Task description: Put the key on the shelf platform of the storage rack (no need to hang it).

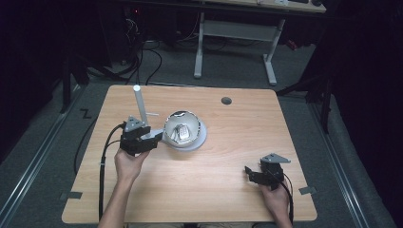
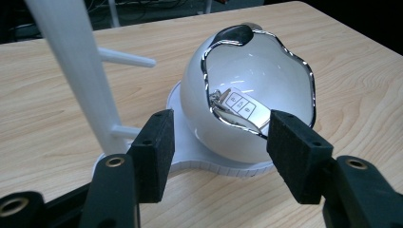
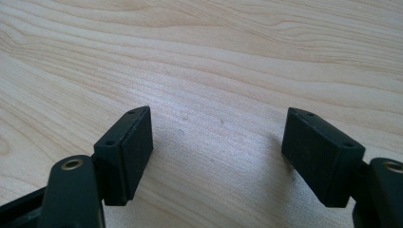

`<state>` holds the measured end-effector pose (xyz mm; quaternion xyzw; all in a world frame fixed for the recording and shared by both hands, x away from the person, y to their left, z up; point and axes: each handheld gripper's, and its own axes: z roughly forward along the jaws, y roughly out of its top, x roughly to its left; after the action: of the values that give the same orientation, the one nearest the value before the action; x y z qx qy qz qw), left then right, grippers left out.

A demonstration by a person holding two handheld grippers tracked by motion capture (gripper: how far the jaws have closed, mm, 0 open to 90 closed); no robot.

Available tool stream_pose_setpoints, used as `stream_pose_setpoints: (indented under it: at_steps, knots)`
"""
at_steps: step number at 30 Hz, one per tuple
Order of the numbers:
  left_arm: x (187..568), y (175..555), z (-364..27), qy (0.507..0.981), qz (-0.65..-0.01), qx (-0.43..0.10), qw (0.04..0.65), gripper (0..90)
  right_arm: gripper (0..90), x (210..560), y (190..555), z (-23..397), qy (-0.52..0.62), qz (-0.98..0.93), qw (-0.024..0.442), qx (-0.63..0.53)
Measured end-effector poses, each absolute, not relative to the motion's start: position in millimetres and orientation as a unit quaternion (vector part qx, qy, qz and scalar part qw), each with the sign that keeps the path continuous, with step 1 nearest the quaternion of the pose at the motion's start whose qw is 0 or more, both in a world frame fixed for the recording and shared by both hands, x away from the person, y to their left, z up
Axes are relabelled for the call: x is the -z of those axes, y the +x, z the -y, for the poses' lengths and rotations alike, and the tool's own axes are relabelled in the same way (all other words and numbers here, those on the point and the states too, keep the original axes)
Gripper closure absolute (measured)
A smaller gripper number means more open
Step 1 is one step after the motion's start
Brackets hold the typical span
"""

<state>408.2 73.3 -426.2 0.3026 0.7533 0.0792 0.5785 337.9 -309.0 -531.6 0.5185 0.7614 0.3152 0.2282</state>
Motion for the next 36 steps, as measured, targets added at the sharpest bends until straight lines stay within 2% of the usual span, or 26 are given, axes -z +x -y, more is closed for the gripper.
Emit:
stream_pose_setpoints:
  at_steps: [36]
  knots:
    - [432.8, 374.6, -110.1, 0.284, -0.757, -0.086, 0.583, 40.4, 26.1, 531.6, 337.9, 309.0, 0.519, -0.761, 0.228, -0.315]
